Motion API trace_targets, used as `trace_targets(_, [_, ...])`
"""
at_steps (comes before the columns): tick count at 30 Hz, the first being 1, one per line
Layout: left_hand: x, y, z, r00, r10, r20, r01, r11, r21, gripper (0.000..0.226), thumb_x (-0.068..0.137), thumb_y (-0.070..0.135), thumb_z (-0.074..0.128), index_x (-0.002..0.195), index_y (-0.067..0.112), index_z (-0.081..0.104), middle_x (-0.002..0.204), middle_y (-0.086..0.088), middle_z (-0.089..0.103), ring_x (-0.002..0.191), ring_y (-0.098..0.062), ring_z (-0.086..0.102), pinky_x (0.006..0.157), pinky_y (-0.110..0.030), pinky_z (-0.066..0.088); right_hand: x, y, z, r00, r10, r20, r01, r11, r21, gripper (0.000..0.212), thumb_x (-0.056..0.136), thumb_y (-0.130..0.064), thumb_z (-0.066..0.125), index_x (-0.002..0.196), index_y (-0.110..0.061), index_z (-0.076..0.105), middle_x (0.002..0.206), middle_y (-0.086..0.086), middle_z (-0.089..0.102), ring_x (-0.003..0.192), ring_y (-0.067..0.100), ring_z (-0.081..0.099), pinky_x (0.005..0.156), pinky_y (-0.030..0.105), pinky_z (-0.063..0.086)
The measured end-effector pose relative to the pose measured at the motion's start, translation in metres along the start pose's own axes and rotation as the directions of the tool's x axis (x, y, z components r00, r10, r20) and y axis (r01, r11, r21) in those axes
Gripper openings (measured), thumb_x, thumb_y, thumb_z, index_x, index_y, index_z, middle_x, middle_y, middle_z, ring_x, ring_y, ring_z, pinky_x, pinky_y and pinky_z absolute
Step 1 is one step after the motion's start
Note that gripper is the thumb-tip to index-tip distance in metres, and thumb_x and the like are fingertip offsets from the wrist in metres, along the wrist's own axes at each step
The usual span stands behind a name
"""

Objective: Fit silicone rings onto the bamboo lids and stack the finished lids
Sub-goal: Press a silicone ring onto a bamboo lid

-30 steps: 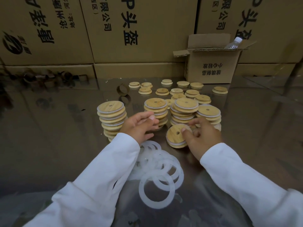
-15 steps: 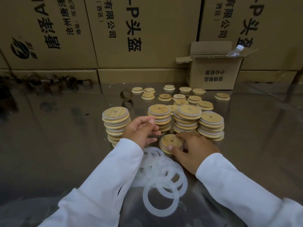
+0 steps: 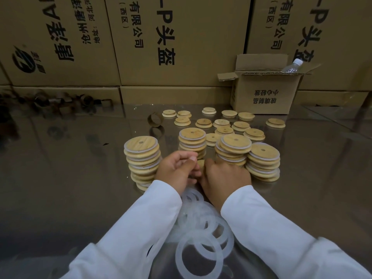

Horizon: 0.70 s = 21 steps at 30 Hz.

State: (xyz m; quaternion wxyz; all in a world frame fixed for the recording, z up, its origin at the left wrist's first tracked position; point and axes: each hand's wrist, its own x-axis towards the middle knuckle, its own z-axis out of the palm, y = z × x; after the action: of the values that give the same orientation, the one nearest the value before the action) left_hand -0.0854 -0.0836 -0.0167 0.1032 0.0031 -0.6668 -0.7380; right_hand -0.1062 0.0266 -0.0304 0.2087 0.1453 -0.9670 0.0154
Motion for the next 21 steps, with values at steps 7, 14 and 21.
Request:
trace_targets(7, [0.003, -0.002, -0.003, 0.997, -0.062, -0.039, 0.057, 0.990, -0.127, 0.018, 0.090, 0.001, 0.050, 0.083, 0.011, 0.064, 0.057, -0.001, 0.060, 0.048, -0.009, 0.059, 0.047, -0.019, 0.049, 0.016, -0.007, -0.019, 0.994, -0.067, 0.083, 0.069, 0.997, -0.022, 0.019, 0.091, -0.016, 0.046, 0.104, -0.010, 0.059, 0.105, 0.009, 0.060, 0.090, 0.031, 0.061, 0.062, 0.031, 0.033])
trace_targets(14, [0.007, -0.006, -0.002, 0.994, -0.107, -0.027, 0.103, 0.986, -0.131, 0.017, 0.089, 0.001, 0.051, 0.081, 0.009, 0.064, 0.050, 0.002, 0.061, 0.047, -0.010, 0.059, 0.044, -0.019, 0.047, 0.074, 0.038, -0.068, 0.991, 0.124, -0.039, -0.098, 0.911, 0.400, 0.017, 0.087, -0.042, 0.052, 0.088, -0.030, 0.063, 0.072, -0.007, 0.060, 0.066, 0.016, 0.056, 0.061, 0.028, 0.042])
trace_targets(21, [0.009, -0.010, 0.000, 0.990, -0.142, -0.020, 0.137, 0.979, -0.149, 0.016, 0.089, -0.003, 0.050, 0.081, 0.004, 0.063, 0.048, -0.001, 0.057, 0.043, -0.010, 0.054, 0.042, -0.018, 0.043, 0.161, 0.089, -0.020, 0.915, 0.178, 0.362, -0.343, 0.816, 0.466, 0.015, 0.084, -0.026, 0.063, 0.094, -0.016, 0.068, 0.092, 0.001, 0.059, 0.090, 0.022, 0.056, 0.074, 0.027, 0.040])
